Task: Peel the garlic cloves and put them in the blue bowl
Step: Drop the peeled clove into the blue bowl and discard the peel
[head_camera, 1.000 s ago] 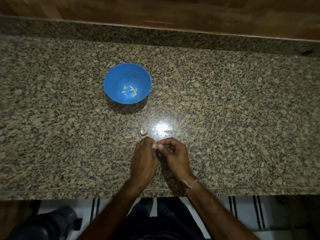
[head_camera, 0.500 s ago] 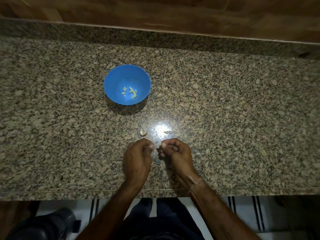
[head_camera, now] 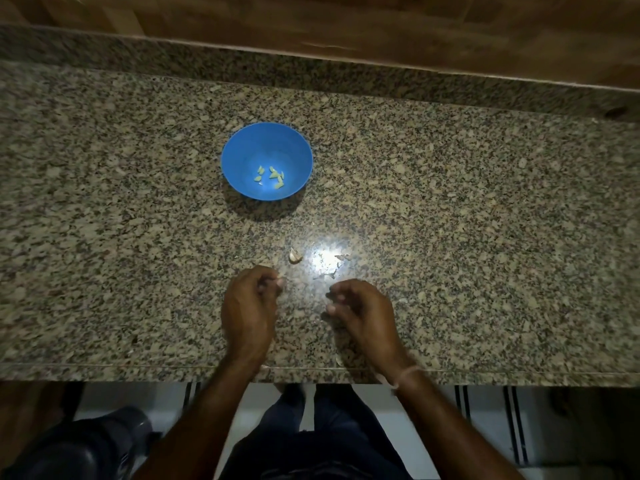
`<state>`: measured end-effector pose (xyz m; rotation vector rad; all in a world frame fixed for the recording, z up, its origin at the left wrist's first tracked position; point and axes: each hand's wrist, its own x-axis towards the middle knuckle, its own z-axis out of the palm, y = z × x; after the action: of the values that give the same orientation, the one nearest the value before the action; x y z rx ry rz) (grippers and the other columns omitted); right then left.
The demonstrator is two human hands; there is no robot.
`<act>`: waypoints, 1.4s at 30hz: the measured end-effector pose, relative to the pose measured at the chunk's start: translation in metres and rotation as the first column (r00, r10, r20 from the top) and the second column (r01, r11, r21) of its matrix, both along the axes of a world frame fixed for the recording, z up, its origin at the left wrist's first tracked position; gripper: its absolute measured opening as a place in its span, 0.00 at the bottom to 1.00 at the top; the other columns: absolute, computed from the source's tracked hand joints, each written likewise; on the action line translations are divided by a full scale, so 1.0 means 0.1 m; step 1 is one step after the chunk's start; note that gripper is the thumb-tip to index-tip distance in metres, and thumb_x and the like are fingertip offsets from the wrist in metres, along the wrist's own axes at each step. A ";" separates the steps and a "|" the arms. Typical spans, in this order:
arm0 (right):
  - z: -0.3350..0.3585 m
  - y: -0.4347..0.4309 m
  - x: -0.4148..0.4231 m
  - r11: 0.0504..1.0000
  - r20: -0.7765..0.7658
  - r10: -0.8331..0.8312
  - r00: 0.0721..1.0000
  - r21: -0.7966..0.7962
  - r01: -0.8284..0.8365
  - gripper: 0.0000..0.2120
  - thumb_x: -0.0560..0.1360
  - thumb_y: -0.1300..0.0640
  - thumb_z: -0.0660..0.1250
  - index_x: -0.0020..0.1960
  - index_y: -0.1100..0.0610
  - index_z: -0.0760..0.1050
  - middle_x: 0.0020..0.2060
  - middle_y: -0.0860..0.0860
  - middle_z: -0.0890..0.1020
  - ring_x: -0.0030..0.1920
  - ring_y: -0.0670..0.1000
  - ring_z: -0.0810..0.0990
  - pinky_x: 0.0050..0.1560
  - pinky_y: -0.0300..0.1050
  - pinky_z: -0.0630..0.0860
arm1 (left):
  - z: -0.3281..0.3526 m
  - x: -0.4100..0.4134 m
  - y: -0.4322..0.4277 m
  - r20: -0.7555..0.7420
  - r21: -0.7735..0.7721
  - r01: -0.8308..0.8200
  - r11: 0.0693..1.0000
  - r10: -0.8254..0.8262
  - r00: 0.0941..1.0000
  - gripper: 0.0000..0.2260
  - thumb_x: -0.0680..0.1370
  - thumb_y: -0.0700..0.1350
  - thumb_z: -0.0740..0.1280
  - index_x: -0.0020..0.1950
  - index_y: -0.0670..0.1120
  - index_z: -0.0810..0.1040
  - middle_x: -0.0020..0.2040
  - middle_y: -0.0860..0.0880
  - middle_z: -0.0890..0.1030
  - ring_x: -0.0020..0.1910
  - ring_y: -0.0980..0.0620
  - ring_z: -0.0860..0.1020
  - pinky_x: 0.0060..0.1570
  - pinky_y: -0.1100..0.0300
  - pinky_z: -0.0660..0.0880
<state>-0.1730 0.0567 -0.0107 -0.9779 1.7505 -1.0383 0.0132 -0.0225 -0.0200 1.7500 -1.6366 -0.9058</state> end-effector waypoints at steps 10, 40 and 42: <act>-0.14 0.36 0.24 0.982 -0.373 0.184 0.910 0.114 -0.152 0.10 0.79 0.62 0.71 0.52 0.49 0.73 0.44 0.44 0.75 0.41 0.46 0.79 0.37 0.41 0.73 | -0.09 0.07 0.32 0.037 -0.031 0.094 0.995 -0.093 0.995 0.14 0.78 0.46 0.75 0.58 0.52 0.74 0.53 0.54 0.73 0.48 0.53 0.77 0.40 0.56 0.76; -0.05 -0.28 -0.83 0.988 -0.210 0.151 0.966 0.000 -0.155 0.15 0.81 0.68 0.70 0.67 0.64 0.76 0.54 0.57 0.74 0.44 0.44 0.73 0.46 0.24 0.73 | -0.11 -1.03 0.07 0.178 -0.115 0.157 0.981 -0.135 0.975 0.07 0.76 0.36 0.72 0.42 0.47 0.79 0.40 0.52 0.75 0.42 0.52 0.73 0.40 0.61 0.68; -0.10 -0.36 -0.78 0.967 -0.291 0.235 0.927 -0.029 -0.254 0.10 0.84 0.64 0.67 0.64 0.63 0.75 0.53 0.59 0.71 0.44 0.48 0.70 0.44 0.28 0.74 | -0.11 -1.06 0.05 0.218 -0.079 0.143 0.987 -0.123 0.968 0.09 0.75 0.34 0.71 0.40 0.47 0.78 0.39 0.50 0.75 0.41 0.50 0.73 0.38 0.60 0.66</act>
<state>-0.2507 0.0212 -0.0202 -1.4083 1.7727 -0.8299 -0.0931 -0.0171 -0.0307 1.7375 -1.9217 -0.7071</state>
